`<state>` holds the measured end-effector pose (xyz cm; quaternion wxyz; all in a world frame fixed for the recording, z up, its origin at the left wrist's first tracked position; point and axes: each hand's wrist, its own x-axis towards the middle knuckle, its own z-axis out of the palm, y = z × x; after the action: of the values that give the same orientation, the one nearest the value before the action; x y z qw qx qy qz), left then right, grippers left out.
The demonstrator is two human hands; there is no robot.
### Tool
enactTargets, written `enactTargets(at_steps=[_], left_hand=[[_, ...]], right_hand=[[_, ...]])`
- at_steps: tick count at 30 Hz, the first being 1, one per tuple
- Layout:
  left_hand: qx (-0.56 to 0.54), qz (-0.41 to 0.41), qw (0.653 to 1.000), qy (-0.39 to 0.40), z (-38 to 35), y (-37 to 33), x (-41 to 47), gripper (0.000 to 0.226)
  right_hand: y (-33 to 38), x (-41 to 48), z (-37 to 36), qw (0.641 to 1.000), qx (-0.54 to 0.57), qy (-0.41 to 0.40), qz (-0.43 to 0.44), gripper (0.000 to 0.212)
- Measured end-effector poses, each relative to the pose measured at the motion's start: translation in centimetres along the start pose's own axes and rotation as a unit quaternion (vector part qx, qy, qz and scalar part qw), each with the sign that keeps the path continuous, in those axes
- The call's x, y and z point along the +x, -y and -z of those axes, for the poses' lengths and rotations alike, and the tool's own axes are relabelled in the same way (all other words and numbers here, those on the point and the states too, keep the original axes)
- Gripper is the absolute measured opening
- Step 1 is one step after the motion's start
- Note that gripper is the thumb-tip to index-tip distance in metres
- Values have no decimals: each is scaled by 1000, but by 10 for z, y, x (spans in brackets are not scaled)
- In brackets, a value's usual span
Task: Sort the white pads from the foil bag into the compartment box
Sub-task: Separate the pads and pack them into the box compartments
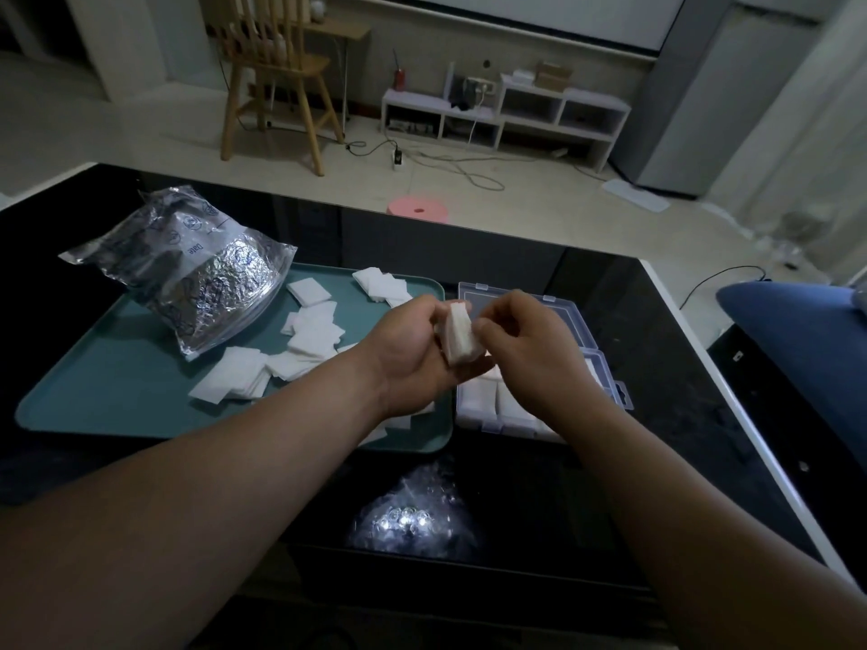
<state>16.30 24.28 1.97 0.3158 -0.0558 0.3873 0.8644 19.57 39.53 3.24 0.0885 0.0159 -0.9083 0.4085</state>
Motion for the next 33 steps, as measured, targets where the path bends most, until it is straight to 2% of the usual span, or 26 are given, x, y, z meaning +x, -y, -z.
enactTargets(at_steps=[3,6,9,11,13,16,19,22,24,30,33], left_hand=[[58,-44,997,-38,-1,5,6,38],[98,-66,991,-66,-7,9,9,30],[130,-80,986,-61,-18,13,7,33],[151,-91,982,-60,-25,12,4,35],[237,-129,958,-103,-27,3,7,36],[381,-201,888,-160,-20,-13,11,32],[497,-196,832,-153,-8,-9,17,22],[596,-160,776,-136,0,7,23,26],[612,-161,763,-129,2,13,26,29],[607,-169,766,-130,7,17,35,41],[618,-174,757,-125,10,19,37,40]], right_hand=[[1,-2,0,1000,8,2,1,16],[0,-3,-3,999,-44,-6,9,28],[-3,-2,-4,997,-73,-21,7,16],[-4,5,2,998,-29,-44,-22,11],[-6,14,18,992,59,-85,-75,12],[-20,26,43,969,149,-133,-149,14],[-34,24,40,967,130,-96,-195,12],[-37,21,19,971,109,-36,-211,14],[-37,26,9,973,93,-26,-210,13],[-40,31,-6,979,47,-15,-200,11],[-38,31,-10,980,14,-9,-198,4]])
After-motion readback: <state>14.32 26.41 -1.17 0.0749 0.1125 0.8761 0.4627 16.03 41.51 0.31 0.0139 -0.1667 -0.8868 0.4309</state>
